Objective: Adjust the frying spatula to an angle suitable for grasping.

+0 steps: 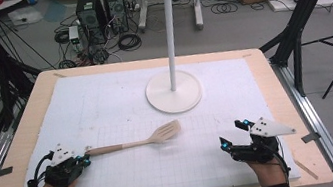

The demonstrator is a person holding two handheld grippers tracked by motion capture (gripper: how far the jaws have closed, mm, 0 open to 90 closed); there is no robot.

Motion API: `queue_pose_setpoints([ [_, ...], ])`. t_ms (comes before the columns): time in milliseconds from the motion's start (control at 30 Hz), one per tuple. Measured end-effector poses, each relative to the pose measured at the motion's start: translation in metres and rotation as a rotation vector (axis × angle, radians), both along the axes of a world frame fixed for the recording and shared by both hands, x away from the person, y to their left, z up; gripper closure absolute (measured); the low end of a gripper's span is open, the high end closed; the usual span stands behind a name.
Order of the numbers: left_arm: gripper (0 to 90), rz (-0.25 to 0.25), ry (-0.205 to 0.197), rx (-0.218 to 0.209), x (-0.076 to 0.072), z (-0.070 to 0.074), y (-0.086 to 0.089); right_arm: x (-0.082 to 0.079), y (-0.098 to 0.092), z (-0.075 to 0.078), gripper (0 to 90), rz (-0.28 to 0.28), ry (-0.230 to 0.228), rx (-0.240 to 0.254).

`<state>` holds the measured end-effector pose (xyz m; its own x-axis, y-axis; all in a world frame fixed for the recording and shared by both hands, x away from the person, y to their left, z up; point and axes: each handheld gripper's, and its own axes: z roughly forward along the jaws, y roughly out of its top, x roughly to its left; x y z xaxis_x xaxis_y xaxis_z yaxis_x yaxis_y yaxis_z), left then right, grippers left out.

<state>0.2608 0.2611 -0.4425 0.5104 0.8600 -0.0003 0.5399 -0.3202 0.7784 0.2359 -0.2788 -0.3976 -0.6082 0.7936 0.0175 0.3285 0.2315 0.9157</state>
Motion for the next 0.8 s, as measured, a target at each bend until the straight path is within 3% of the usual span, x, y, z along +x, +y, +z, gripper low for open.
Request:
queue_pose_setpoints([
  [200, 90.0, 0.005, 0.004, -0.002, 0.01, 0.0, 0.001, 0.003, 0.005, 0.0, 21.6, 0.019, 0.006, -0.008],
  [500, 90.0, 0.004, 0.005, -0.012, 0.036, 0.0, 0.002, 0.009, 0.019, 0.0, 21.5, 0.062, 0.009, -0.012],
  [633, 90.0, 0.002, -0.001, -0.008, 0.041, 0.0, 0.001, 0.012, 0.025, 0.002, 21.4, 0.084, 0.016, 0.011],
  [700, 90.0, -0.006, -0.005, -0.015, 0.04, 0.001, 0.001, 0.015, 0.034, 0.006, 21.5, 0.112, 0.023, 0.017],
  [733, 89.9, -0.006, -0.01, -0.028, 0.039, 0.002, 0.002, 0.02, 0.048, 0.009, 19.5, 0.156, 0.032, -0.003],
  [767, 89.9, -0.007, -0.016, -0.045, 0.038, 0.004, 0.003, 0.02, 0.048, 0.009, 19.5, 0.156, 0.032, -0.003],
  [800, 89.7, -0.004, -0.027, -0.064, 0.036, 0.006, 0.005, 0.03, 0.066, 0.012, 18.1, 0.198, 0.052, -0.027],
])
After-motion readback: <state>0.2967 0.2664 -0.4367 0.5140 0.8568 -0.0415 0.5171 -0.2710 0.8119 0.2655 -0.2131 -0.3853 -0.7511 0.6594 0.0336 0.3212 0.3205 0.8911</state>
